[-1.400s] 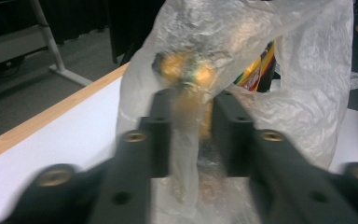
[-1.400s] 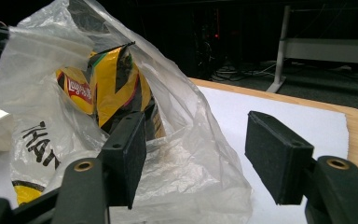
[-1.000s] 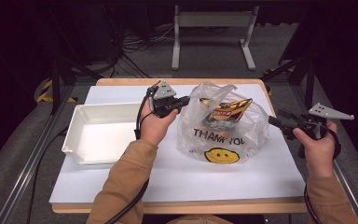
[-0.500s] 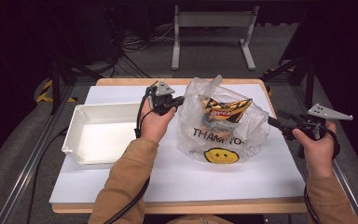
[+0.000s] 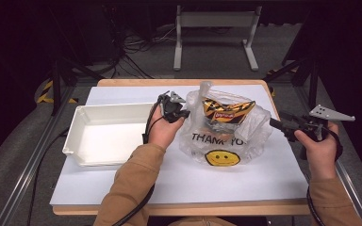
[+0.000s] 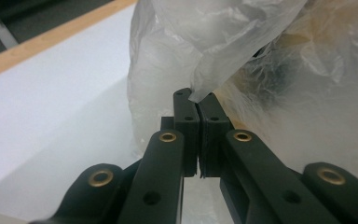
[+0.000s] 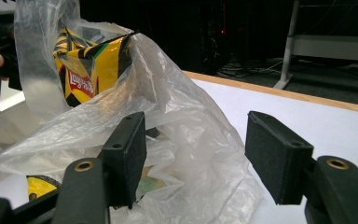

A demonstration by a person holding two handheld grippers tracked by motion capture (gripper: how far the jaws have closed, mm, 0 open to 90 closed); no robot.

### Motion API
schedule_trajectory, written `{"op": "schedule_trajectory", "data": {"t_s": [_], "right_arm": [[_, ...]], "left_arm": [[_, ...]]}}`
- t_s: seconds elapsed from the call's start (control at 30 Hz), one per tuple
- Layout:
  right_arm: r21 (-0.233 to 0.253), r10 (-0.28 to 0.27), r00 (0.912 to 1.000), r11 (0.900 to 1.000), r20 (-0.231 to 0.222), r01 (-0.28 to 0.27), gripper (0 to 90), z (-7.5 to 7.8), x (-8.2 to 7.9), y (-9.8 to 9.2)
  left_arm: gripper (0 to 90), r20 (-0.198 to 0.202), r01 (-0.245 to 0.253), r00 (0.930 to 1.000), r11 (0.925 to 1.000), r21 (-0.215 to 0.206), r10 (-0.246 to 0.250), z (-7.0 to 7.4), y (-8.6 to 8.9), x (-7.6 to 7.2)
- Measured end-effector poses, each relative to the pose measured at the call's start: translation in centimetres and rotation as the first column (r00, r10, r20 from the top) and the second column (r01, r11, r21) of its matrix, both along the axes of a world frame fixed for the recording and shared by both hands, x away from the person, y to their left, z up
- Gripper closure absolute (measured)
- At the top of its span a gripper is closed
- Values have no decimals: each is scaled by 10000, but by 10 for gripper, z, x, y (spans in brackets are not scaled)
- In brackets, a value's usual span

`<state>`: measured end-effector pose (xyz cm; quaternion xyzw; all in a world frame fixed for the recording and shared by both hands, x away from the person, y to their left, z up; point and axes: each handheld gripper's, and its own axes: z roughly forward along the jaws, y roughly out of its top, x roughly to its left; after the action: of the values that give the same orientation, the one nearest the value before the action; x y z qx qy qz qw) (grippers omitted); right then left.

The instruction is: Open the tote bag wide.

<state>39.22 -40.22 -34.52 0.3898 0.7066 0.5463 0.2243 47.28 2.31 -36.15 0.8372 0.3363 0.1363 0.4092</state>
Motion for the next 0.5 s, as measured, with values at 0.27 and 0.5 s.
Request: {"op": "schedule_trajectory", "data": {"t_s": [0.27,0.5], "right_arm": [[7,4,10000,10000,-14,-4,391,0,0,0],[12,15,10000,10000,21,-15,391,0,0,0]], "left_arm": [[881,-188,364,9992,9993,95,-362,-12,-10,-2],[708,-367,372,9986,9979,-527,-392,-9,-6,-5]]}}
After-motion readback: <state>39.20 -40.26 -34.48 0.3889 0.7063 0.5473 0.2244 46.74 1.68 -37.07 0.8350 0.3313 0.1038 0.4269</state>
